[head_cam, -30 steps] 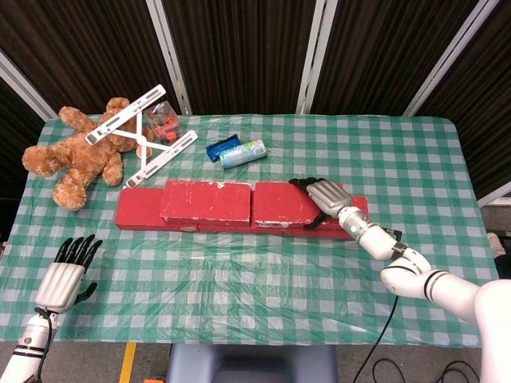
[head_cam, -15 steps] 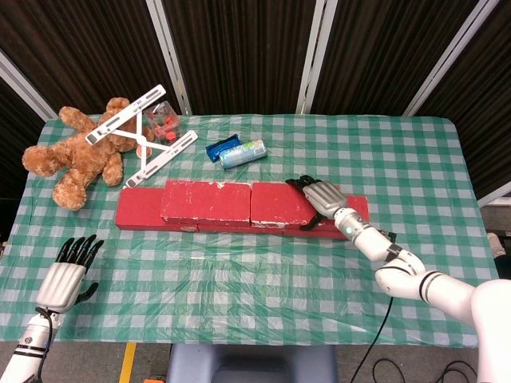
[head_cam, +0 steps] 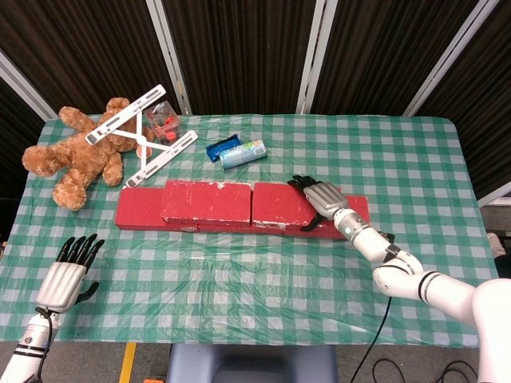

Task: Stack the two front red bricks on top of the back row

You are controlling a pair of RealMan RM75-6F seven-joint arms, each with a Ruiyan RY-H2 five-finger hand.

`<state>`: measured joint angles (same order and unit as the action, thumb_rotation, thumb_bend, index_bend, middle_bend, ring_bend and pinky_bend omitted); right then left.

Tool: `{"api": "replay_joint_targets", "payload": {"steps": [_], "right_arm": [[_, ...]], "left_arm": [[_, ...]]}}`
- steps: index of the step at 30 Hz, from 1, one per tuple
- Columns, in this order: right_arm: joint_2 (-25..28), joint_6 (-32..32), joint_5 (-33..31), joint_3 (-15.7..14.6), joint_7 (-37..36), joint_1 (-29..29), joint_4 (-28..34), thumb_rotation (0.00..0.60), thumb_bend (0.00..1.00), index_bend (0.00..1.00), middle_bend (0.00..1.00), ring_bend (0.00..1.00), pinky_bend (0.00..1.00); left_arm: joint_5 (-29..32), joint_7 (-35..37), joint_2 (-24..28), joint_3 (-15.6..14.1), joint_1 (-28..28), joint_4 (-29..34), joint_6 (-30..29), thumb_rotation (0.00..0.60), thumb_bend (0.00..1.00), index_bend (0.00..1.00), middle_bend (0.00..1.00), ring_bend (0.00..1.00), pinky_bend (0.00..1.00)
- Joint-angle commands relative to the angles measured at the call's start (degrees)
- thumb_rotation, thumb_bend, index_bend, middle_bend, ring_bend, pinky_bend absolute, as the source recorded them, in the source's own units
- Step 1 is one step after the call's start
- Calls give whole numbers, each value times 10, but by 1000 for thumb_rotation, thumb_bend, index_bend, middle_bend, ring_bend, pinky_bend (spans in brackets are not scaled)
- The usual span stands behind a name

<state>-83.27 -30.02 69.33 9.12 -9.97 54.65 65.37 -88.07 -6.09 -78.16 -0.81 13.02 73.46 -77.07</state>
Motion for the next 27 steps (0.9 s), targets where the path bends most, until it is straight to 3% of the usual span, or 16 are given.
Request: {"api": "replay_joint_targets", "payload": {"steps": [1, 5, 27], "right_arm": [[4, 8, -15, 1, 11, 2, 7, 595, 2, 0, 58, 27, 364], [8, 9, -28, 3, 24, 2, 15, 555, 0, 0, 35, 4, 331], [6, -2, -7, 1, 21, -3, 14, 543, 0, 0, 1, 0, 279]], "left_arm": [[0, 1, 0, 0, 0, 0, 0, 600, 290, 0, 0, 0, 31], [1, 2, -1, 0, 0, -1, 0, 600, 290, 0, 0, 0, 31], [9, -7, -7, 4, 0, -5, 4, 600, 291, 0, 0, 0, 31]]}}
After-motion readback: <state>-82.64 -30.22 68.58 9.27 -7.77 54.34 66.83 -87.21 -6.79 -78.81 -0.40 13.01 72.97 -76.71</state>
